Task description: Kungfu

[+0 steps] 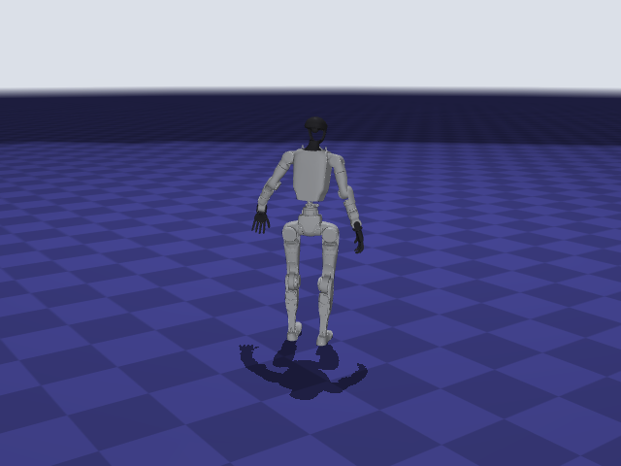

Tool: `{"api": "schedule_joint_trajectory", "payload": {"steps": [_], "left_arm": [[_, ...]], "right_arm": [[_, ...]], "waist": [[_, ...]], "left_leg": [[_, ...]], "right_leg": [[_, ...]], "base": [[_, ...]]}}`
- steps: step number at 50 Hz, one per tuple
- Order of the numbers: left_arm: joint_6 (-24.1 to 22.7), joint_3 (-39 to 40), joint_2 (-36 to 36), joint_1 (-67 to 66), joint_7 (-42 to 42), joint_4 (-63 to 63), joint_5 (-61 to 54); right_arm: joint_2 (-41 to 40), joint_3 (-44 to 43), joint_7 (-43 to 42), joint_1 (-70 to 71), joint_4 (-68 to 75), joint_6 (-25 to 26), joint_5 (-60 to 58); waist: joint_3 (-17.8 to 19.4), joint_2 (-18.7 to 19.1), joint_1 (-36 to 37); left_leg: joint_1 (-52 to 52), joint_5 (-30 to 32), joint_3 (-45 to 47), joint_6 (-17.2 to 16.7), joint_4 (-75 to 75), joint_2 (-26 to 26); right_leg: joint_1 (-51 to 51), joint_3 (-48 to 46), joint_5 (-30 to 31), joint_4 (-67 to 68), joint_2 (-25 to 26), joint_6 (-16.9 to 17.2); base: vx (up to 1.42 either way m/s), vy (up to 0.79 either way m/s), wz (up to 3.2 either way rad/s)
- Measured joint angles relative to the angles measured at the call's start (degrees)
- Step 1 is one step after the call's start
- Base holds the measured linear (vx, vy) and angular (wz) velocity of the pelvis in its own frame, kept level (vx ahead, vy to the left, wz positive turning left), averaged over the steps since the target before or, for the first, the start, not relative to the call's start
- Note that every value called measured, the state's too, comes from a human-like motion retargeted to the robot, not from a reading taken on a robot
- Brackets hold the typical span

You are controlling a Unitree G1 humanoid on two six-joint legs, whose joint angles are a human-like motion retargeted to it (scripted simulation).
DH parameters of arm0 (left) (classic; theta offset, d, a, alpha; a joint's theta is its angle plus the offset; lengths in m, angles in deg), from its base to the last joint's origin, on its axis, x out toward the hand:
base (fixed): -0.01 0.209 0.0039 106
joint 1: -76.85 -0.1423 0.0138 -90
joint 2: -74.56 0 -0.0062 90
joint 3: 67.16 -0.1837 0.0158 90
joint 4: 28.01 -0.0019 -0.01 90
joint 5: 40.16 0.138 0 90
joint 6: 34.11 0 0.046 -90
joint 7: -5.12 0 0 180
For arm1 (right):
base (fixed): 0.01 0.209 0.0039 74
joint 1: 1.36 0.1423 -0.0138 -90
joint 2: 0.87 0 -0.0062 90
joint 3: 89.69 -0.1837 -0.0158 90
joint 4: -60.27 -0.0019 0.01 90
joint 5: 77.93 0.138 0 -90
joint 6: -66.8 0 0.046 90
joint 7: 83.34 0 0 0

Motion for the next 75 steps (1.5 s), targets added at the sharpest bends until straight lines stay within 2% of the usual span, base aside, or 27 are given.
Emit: {"api": "schedule_joint_trajectory", "payload": {"steps": [2, 5, 8, 13, 15, 18, 19, 22, 30, 35, 40, 42, 44, 45, 46, 47, 48, 50, 52, 53, 56, 58, 60, 66, 70, 72, 75], "left_arm": [[1.75, -14.50, 4.27, 5.16, -0.39, -0.42, 16.96], [1.52, -26.80, 5.97, 8.54, -5.89, -1.93, 25.83], [1.65, -18.06, 1.67, 5.30, -6.13, -3.11, 26.82], [0.22, -13.78, -3.49, 2.91, 1.29, -6.58, 11.45], [0.02, -14.18, -4.15, 3.00, 2.19, -6.64, 9.67], [1.11, -13.71, -4.74, 3.20, 0.89, -6.29, 13.23], [1.35, -13.80, -4.72, 3.58, 0.40, -6.37, 13.83], [2.38, -13.88, -5.18, 4.82, -0.06, -7.48, 14.57], [3.42, -12.92, -7.41, 3.39, 0.74, -9.66, 11.34], [5.21, -10.75, -9.10, 1.68, -0.90, -9.65, 11.81], [11.47, -2.40, -15.77, -0.63, -4.01, -12.64, 9.49], [14.81, 3.82, -20.72, -0.54, -5.28, -13.04, 2.63], [13.97, 9.44, -25.42, 0.78, -2.96, -10.57, -8.86], [12.44, 11.59, -27.26, 1.87, -0.56, -8.41, -15.40], [11.26, 12.17, -27.73, 4.11, 2.13, -4.79, -22.55], [10.26, 12.61, -27.66, 6.50, 4.80, -0.63, -29.73], [9.60, 12.79, -26.53, 9.19, 7.44, 4.59, -36.99], [8.58, 15.05, -22.66, 15.10, 13.13, 15.21, -51.22], [7.29, 17.05, -18.82, 22.03, 20.47, 23.92, -69.03], [6.11, 15.28, -17.67, 26.29, 22.82, 27.80, -80.27], [1.80, 11.35, -15.88, 37.89, 22.48, 36.81, -110.03], [-0.03, 9.75, -15.83, 44.68, 22.21, 42.51, -125.26], [1.75, 7.93, -17.05, 50.50, 26.66, 47.48, -135.40], [8.26, -6.04, -26.47, 60.13, 40.42, 53.89, -141.67], [11.69, -18.12, -36.52, 61.93, 44.00, 55.53, -143.66], [14.32, -23.08, -40.23, 60.14, 45.54, 55.97, -145.15], [16.62, -28.63, -42.33, 56.97, 44.54, 55.47, -146.52]], "right_arm": [[2.29, 8.92, -0.93, 1.25, -0.10, 11.61, -23.14], [2.07, 18.85, -7.78, 4.31, 1.69, 10.21, -39.02], [-0.35, 16.30, -14.65, 3.81, 1.72, 11.76, -40.39], [-3.80, 11.42, -10.78, 1.99, 2.57, 10.87, -20.65], [-4.93, 9.58, -7.73, 1.75, 2.91, 10.97, -13.86], [-6.01, 8.31, -5.00, 2.68, 2.88, 10.32, -9.07], [-6.10, 8.18, -4.74, 3.49, 2.77, 10.21, -8.63], [-6.11, 7.72, -5.43, 5.01, 2.36, 10.74, -9.00], [-8.40, 6.27, -6.37, 1.64, 4.06, 9.28, -11.63], [-9.19, 5.50, -6.08, 0.80, 5.52, 10.66, -13.27], [-9.57, 3.09, -6.49, -0.20, 5.54, 11.92, -14.00], [-9.95, 1.59, -7.92, -0.89, 5.40, 12.60, -12.40], [-10.41, 0.49, -9.51, -1.56, 4.87, 12.27, -9.07], [-10.50, 0.02, -10.15, -1.79, 4.41, 11.74, -6.98], [-10.34, -0.44, -10.42, -1.69, 3.18, 10.81, -4.35], [-10.20, -0.75, -10.54, -1.64, 1.65, 9.73, -1.58], [-10.10, -0.78, -10.35, -1.69, -0.44, 8.35, 1.50], [-10.87, -0.18, -9.77, -2.29, -5.43, 5.65, 7.01], [-11.87, 0.27, -7.75, -3.85, -11.66, 5.53, 11.06], [-12.45, -1.72, -5.43, -4.99, -15.61, 5.71, 11.86], [-14.58, -5.42, 0.34, -8.08, -25.33, 4.47, 11.81], [-13.81, -3.58, 0.71, -9.92, -31.33, 2.17, 16.37], [-12.12, -1.51, 1.81, -11.45, -36.17, -1.88, 24.52], [-11.72, 0.25, 5.39, -17.06, -49.55, -10.02, 42.20], [-12.75, -1.28, -0.87, -17.39, -54.94, -12.67, 43.58], [-13.01, -1.33, -3.01, -15.79, -56.60, -13.50, 45.18], [-12.78, -0.51, -2.60, -14.05, -59.79, -14.27, 50.28]], "waist": [[-0.03, -0.14, 1.95], [-0.31, -0.33, 2.24], [-0.54, -0.80, 2.79], [-1.49, -0.83, 4.32], [-1.26, -0.19, 3.54], [-0.99, 1.63, 3.77], [-0.65, 2.35, 4.27], [0.20, 5.35, 4.12], [-1.93, 13.82, 1.70], [-2.52, 14.18, 1.67], [-4.01, 11.36, 1.58], [-4.03, 10.68, 0.34], [-2.95, 9.25, -1.40], [-2.33, 7.46, -1.99], [-1.28, 5.06, -3.08], [0.03, 3.27, -3.84], [1.89, 2.72, -3.96], [3.74, 3.71, -3.02], [3.09, 4.10, 4.39], [1.69, 3.15, 10.68], [0.87, 4.50, 14.86], [0.99, 5.03, 12.87], [0.76, 5.44, 9.30], [-2.65, 8.26, -3.66], [-0.98, 9.92, -5.26], [-0.30, 9.74, -5.23], [1.13, 10.33, -7.27]], "left_leg": [[0.18, 1.39, 1.17, -0.24, 0.52, 0.47], [0.19, 2.99, -0.90, -0.27, 1.54, -0.48], [1.05, 5.04, -1.08, 2.72, 1.02, -1.50], [2.28, 7.39, 1.01, 6.61, -0.21, -1.43], [3.02, 7.32, 0.31, 7.79, -1.12, -1.13], [2.58, 6.22, 1.48, 9.26, -2.20, 1.92], [1.29, 5.75, 2.71, 8.50, -1.33, 4.48], [-1.45, 5.35, 4.28, 8.08, 0.48, 9.06], [-3.89, 5.48, 0.30, 12.23, -0.95, 12.76], [-3.69, 4.33, 1.30, 12.31, -0.37, 13.03], [-1.70, 7.66, 4.64, 8.93, -0.87, 10.48], [-1.30, 13.09, 5.14, 5.83, -0.04, 9.61], [-1.66, 20.35, 5.37, 1.59, 3.12, 7.73], [-2.39, 24.57, 5.76, -1.26, 5.69, 5.90], [-4.96, 30.02, 8.40, -1.48, 9.32, 1.99], [-7.51, 34.28, 11.07, -1.62, 13.31, -1.38], [-10.02, 36.16, 13.80, -1.62, 18.06, -3.66], [-17.35, 36.63, 15.36, -1.62, 27.03, -3.65], [-21.85, 28.16, 14.23, -1.62, 30.79, 2.00], [-23.18, 25.29, 15.56, -1.62, 29.91, 6.80], [-23.33, 23.20, 10.88, 0.24, 21.72, 19.10], [-22.20, 23.85, 10.48, 7.22, 15.20, 22.99], [-20.15, 24.04, 10.76, 12.13, 6.79, 24.55], [-20.45, 17.07, 20.17, 10.98, -6.74, 25.91], [-17.96, 18.05, 30.85, 13.75, -2.26, 29.40], [-14.91, 21.85, 39.80, 13.27, -6.70, 29.25], [-13.23, 26.90, 43.72, 11.51, -8.34, 29.81]], "right_leg": [[1.33, -2.75, -0.30, -0.46, -0.22, -0.48], [2.93, -4.16, 0.20, -1.67, -0.51, -0.93], [3.96, -4.94, 0.47, -2.43, -1.56, -0.44], [3.97, -8.26, 0.36, -0.28, -2.81, 0.91], [2.69, -10.57, 0.79, 3.20, -3.59, 4.02], [-5.94, -10.37, 11.22, 15.11, -2.50, 16.82], [-10.69, -11.63, 14.30, 20.44, -0.51, 18.04], [-24.14, -17.19, 13.86, 39.52, 1.91, 18.04], [-44.07, -27.30, -2.22, 78.08, -3.03, 18.04], [-46.31, -27.92, -2.14, 80.78, -2.72, 18.04], [-37.21, -23.01, 10.01, 63.06, 1.36, 18.04], [-28.34, -17.98, 14.51, 47.87, 4.50, 18.04], [-16.40, -10.83, 20.66, 28.76, 5.78, 18.04], [-10.14, -7.18, 24.86, 18.62, 5.20, 18.04], [-6.94, -7.31, 24.14, 12.98, 1.09, 18.04], [-3.78, -9.19, 20.61, 9.75, -3.55, 17.90], [-0.67, -14.61, 11.48, 11.34, -9.22, 17.46], [0.16, -19.61, -1.12, 13.37, -9.25, 9.48], [-1.76, -16.67, -7.78, 13.19, -4.90, -0.05], [-3.61, -14.62, -8.47, 13.89, -3.99, -2.01], [-6.18, -11.29, -12.05, 19.43, 0.96, -3.78], [-4.93, -11.19, -12.84, 19.35, 0.39, -5.23], [-5.87, -10.34, -13.96, 22.20, -0.53, -4.40], [-7.36, -16.32, -16.73, 23.72, -2.05, -3.58], [-7.58, -17.97, -17.42, 23.77, -1.64, -4.22], [-7.71, -17.38, -17.55, 24.35, -2.99, -3.87], [-6.69, -18.61, -18.14, 24.82, -3.81, -3.10]], "base": [[-0.01, -0.02, -0.21], [0.03, 0.00, 0.09], [0.13, 0.06, -0.15], [0.17, 0.07, -0.24], [0.06, 0.11, 0.11], [-0.05, -0.05, -0.68], [-0.28, -0.62, -1.52], [-0.20, -0.21, -0.84], [0.11, 0.19, 0.10], [0.09, -0.07, -0.08], [0.17, -0.16, 0.08], [0.21, -0.03, 1.02], [0.14, 0.22, 1.66], [-0.14, 0.37, 2.08], [-0.34, 0.58, 2.34], [-0.51, 0.97, 2.54], [-0.57, 1.04, 2.20], [-0.61, 0.50, 1.21], [-0.22, -0.76, -1.16], [-0.04, -1.06, -1.84], [0.04, -0.60, -1.04], [0.08, 0.24, -0.61], [0.18, 0.32, 0.18], [0.26, 0.14, 1.18], [0.05, 0.27, 0.51], [0.08, 0.31, 0.11], [0.14, 0.29, 0.30]]}}
